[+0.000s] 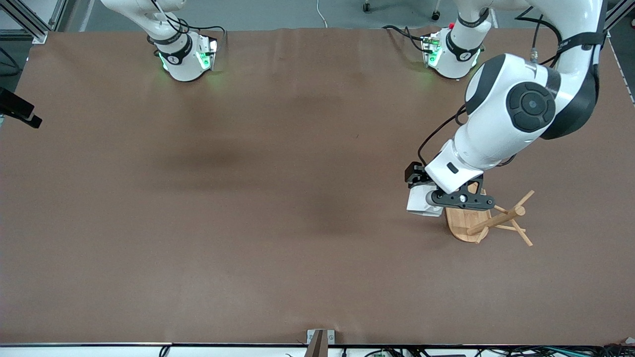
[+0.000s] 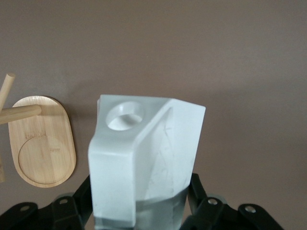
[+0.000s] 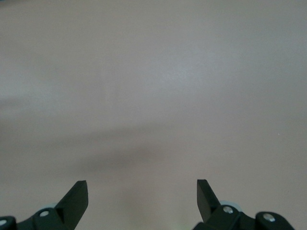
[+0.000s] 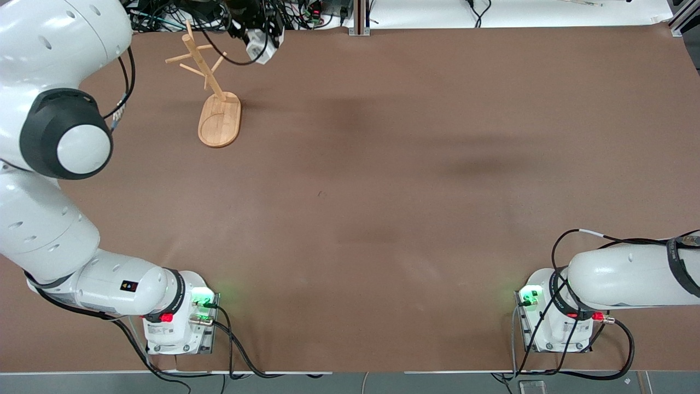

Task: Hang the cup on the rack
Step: 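Carry the cup with the left gripper over the wooden rack, then lower the cup with the left gripper, threading its handle onto a peg, then open the left gripper to release the cup on the peg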

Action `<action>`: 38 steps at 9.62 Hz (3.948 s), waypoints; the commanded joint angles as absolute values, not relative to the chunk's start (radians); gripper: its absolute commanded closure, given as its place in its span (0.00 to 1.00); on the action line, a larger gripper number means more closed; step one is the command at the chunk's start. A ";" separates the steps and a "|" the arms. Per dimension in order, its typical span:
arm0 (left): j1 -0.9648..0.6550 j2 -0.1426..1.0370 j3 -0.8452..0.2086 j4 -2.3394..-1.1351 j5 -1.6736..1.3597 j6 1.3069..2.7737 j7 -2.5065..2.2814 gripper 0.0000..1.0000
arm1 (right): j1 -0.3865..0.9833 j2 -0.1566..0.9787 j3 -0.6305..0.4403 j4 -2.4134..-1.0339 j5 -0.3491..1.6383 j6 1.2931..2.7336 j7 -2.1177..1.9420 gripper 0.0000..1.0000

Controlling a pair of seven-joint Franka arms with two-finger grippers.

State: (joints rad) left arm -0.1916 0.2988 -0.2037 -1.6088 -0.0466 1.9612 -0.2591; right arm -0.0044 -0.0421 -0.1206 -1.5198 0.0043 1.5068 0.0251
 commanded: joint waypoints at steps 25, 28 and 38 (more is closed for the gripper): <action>-0.150 0.238 -0.015 -1.891 -0.064 2.155 0.066 0.98 | -0.015 -0.040 -0.112 -1.516 -0.011 1.503 -0.014 0.00; -0.150 0.247 0.002 -1.893 -0.066 2.174 0.066 0.86 | -0.017 -0.040 -0.112 -1.516 -0.011 1.503 -0.014 0.00; -0.146 0.131 0.005 -1.807 -0.057 1.993 0.052 0.00 | -0.017 -0.040 -0.112 -1.516 -0.011 1.506 -0.014 0.00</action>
